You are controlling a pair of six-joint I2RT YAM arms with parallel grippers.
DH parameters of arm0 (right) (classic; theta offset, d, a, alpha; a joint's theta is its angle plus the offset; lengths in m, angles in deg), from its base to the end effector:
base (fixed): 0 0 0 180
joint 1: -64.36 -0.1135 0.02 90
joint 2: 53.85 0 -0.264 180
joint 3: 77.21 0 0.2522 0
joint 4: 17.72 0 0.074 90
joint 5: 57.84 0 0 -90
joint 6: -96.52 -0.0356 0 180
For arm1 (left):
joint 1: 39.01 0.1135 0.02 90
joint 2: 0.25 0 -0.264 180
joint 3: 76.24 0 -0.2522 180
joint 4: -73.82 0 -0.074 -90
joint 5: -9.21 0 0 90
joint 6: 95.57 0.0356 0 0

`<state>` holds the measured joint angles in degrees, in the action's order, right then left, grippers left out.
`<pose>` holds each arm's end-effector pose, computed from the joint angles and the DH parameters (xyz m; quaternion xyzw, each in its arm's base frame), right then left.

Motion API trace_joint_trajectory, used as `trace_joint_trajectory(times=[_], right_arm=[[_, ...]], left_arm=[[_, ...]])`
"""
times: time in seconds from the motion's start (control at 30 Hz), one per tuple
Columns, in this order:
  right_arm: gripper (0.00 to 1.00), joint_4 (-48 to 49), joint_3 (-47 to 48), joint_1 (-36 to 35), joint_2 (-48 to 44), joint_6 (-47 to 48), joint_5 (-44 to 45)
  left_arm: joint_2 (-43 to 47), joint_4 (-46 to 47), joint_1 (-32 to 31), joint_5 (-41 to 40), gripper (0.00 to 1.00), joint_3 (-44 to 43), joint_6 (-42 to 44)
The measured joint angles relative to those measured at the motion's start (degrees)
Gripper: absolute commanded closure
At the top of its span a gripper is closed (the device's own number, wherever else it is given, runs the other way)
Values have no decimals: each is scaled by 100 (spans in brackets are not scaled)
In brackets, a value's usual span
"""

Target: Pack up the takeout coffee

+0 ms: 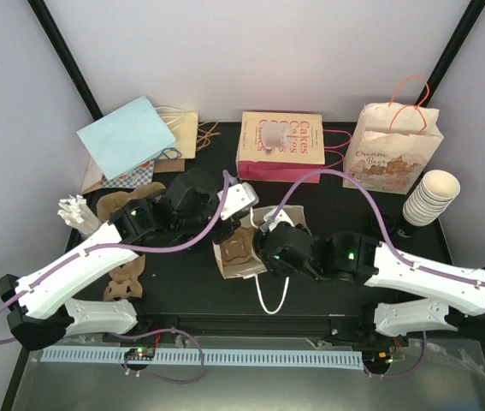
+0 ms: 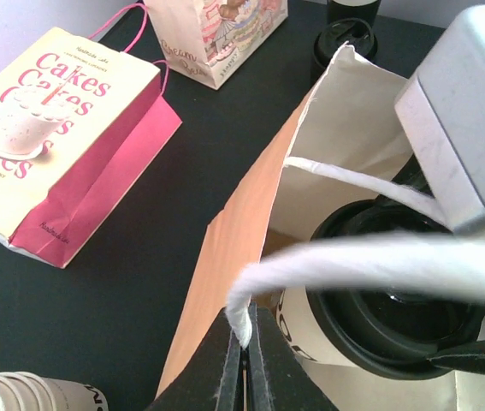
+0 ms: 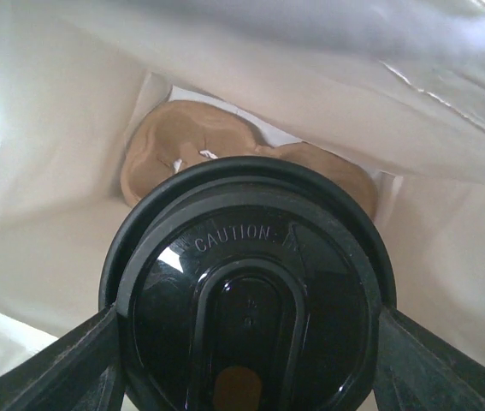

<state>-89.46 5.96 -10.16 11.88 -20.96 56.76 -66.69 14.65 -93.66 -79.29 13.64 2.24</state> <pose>0.0714 0.2024 0.3434 -0.3113 0.8788 0.1051 0.3461 0.1350 -0.1919 0.3932 0.4660 0.7570 -0.1927 0.4156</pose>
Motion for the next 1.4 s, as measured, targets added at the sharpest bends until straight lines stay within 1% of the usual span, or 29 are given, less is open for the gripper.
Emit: trace_joint_trajectory(times=[0.13, 0.37, 0.57, 0.73, 0.93, 1.2, 1.4], right_arm=[[48, 219, -76, -2, 35, -273, 90], [49, 535, -774, -4, -35, -632, 83], [49, 809, -1401, -7, -573, -776, 79], [49, 837, -1456, -11, -649, -820, 83], [49, 925, -1458, -81, -682, -837, 175], [49, 1051, -1659, -122, -1434, -817, 317], [49, 1180, -1816, -127, -1462, -664, 190]], left_arm=[[20, 103, -35, -90, 98, 72, -20], [138, 339, -107, -90, 98, 435, -214], [160, 568, -212, 107, 98, 527, -509], [122, 623, -341, 179, 98, 531, -693], [-46, 647, -372, 160, 98, 525, -1156], [-44, 695, -382, -7, 98, 527, -1757], [-76, 686, -372, -7, 98, 520, -2107]])
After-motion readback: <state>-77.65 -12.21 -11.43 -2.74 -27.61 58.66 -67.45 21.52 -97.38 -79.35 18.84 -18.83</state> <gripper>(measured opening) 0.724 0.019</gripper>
